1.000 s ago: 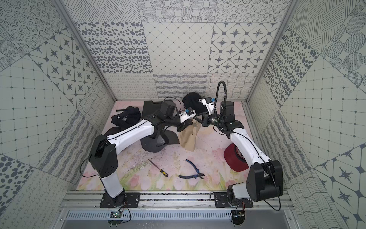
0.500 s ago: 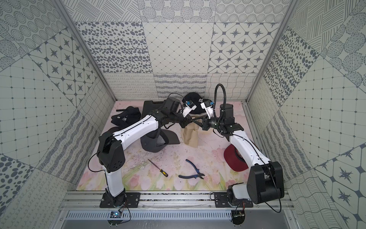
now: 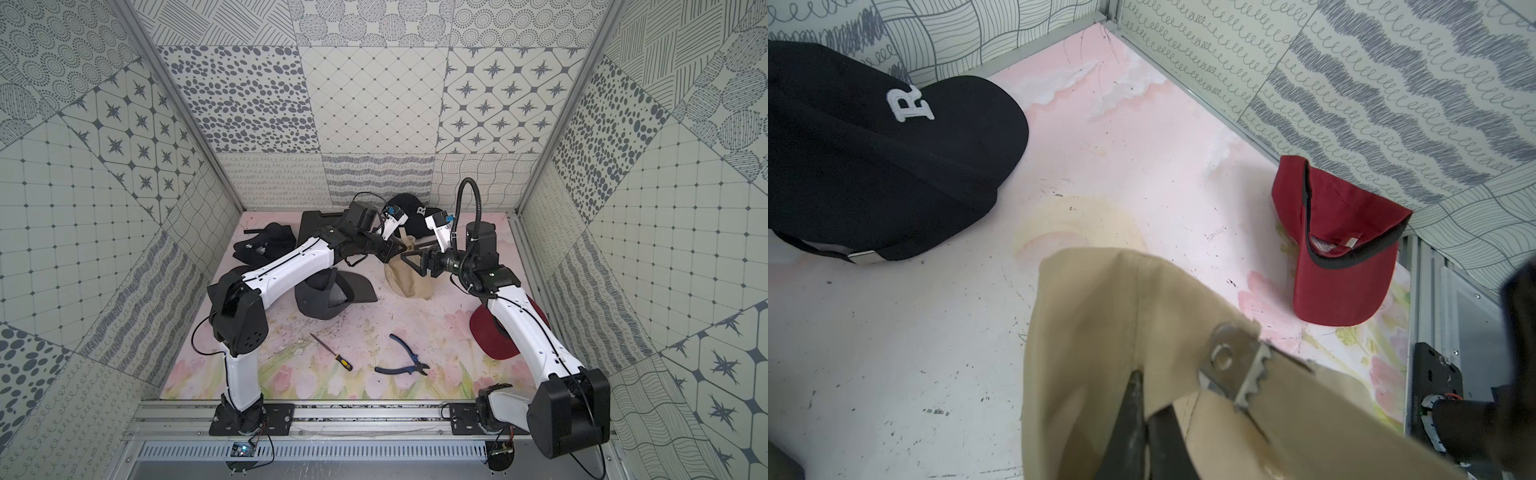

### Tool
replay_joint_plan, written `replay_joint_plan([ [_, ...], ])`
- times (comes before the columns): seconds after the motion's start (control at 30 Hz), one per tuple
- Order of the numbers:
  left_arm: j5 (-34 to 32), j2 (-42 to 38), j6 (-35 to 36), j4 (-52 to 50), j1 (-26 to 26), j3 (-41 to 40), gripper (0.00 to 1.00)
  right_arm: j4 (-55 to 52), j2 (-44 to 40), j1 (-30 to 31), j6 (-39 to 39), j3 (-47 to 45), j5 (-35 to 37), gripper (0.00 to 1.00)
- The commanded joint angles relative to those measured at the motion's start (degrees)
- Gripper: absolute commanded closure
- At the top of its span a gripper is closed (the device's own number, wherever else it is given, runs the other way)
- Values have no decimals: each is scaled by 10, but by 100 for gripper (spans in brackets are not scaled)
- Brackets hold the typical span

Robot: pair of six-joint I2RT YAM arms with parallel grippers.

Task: Open the adjustable buckle of the baseball cap
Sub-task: Open the adjustable buckle on the baseball cap, then pull the adjustable strap on the baseball cap.

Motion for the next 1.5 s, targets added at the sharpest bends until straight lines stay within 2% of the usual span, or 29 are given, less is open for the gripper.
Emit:
replay_joint_plan([
  [0.0, -6, -11, -4, 1, 7, 0, 100, -26, -22, -23, 39, 12, 137, 17],
  [0.1, 6, -11, -6, 1, 11, 1, 100, -45, -16, -30, 36, 8, 129, 17],
  [0.23, 33, -11, -6, 8, 14, 1, 100, -31, -2, -30, 27, -10, 71, 23],
  [0.4, 62, -17, 7, 8, 14, -1, 100, -44, 29, -30, 5, -2, 43, 41],
  [0.73, 101, -28, 36, -2, 15, -3, 100, -38, 86, -29, 0, 16, -5, 53],
  [0.97, 104, -24, 44, -8, 15, -1, 100, -2, 98, -30, 13, 15, -55, 67],
  [1.23, 100, -24, 49, -9, 14, 0, 100, 24, 102, -30, 26, 17, -75, 82],
  [1.33, 88, -29, 51, -10, 14, -2, 91, 36, 98, -29, 32, 15, -79, 89],
  [1.47, 80, -34, 63, -11, 16, -8, 69, 46, 98, -30, 38, 16, -85, 94],
])
